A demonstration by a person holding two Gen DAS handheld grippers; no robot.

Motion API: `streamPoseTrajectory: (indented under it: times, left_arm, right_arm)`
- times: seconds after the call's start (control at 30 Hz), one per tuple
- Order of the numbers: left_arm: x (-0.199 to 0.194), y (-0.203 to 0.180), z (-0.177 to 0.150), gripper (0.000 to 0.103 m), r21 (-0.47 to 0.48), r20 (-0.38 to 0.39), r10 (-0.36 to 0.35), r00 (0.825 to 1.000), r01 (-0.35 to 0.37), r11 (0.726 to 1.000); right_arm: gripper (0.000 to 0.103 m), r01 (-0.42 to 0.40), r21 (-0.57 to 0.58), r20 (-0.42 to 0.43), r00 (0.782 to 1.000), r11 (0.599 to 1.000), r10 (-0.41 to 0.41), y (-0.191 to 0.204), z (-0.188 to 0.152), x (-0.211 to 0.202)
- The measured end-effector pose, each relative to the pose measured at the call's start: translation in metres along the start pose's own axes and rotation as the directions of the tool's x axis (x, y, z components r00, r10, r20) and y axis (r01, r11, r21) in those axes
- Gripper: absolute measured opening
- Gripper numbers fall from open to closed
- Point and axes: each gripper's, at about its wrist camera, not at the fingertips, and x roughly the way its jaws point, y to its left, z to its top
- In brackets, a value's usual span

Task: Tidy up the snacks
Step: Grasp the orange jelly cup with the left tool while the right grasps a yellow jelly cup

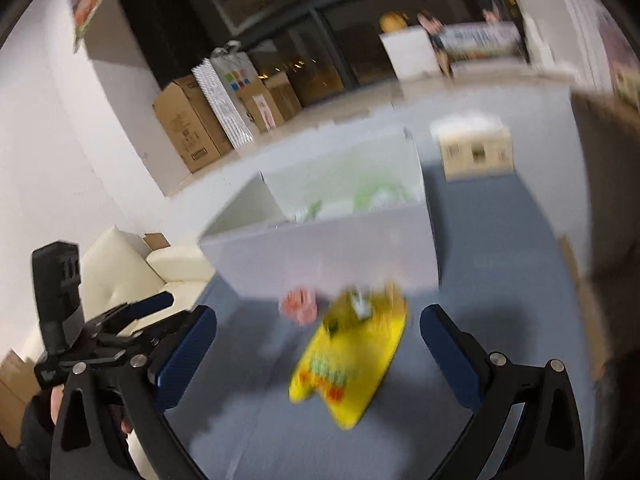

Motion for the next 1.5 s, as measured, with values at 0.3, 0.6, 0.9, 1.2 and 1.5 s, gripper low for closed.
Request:
streamPoseTrajectory:
  times: [0.3, 0.6, 0.9, 1.2, 1.5]
  left_arm:
    - [0.001, -0.009, -0.032, 0.103, -0.016, -0.043, -0.028, 0.999, 0.027, 0.999]
    - [0.006, -0.01, -0.039, 0.103, -0.021, -0.067, -0.033, 0.997, 0.032, 0.999]
    - [0.01, -0.001, -0.042, 0.103, -0.034, -0.086, -0.022, 0.996, 0.02, 0.999]
    - [0.014, -0.004, -0.043, 0.103, -0.036, -0.088, -0.028, 0.996, 0.025, 0.999]
    - [0.021, -0.006, -0.035, 0.103, -0.022, -0.093, -0.022, 0.995, 0.02, 1.0]
  right_arm:
    - [0.103, 0.109, 0.115, -0.07, 0.992, 0.987, -0.101, -0.035, -0.021, 0.017]
    - [0.103, 0.117, 0.192, -0.066, 0.992, 0.974, -0.106, -0.051, 0.015, 0.059]
    - [0.085, 0.166, 0.151, -0.123, 0.981, 0.974, -0.148, -0.05, 0.03, 0.109]
    - [0.054, 0.195, 0.03, -0.122, 0.974, 0.98, -0.19, -0.033, 0.018, 0.111]
    - [0.051, 0.132, 0.064, -0.07, 0.989, 0.989, -0.127, -0.035, 0.014, 0.086]
